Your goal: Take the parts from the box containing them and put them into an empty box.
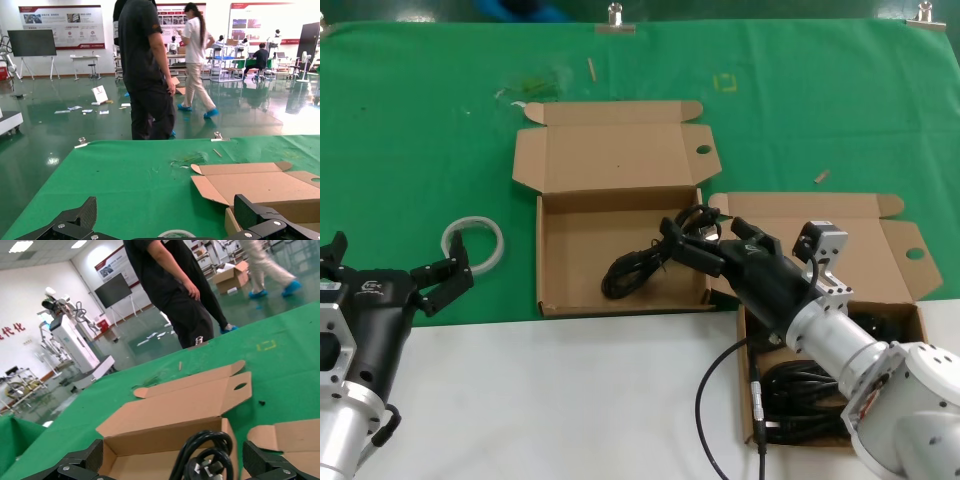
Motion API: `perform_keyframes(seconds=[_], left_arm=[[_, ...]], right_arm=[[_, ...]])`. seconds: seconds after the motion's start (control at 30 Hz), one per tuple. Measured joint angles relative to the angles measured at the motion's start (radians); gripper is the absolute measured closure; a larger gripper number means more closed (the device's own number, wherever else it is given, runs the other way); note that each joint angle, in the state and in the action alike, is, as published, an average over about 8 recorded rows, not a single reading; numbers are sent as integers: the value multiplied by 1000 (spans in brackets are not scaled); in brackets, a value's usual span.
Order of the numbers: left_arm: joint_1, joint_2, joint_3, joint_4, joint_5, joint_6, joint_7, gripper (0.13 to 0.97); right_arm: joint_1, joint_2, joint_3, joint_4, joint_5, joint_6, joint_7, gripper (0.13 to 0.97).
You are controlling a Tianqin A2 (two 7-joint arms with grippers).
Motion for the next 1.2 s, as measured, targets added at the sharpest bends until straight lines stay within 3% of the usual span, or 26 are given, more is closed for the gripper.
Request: perform_keyframes(seconds=[1.2], left_arm=[[0, 0, 0, 0, 0, 0, 0, 132]], right_arm=[[-352, 0, 121, 559, -285, 345, 61, 129]])
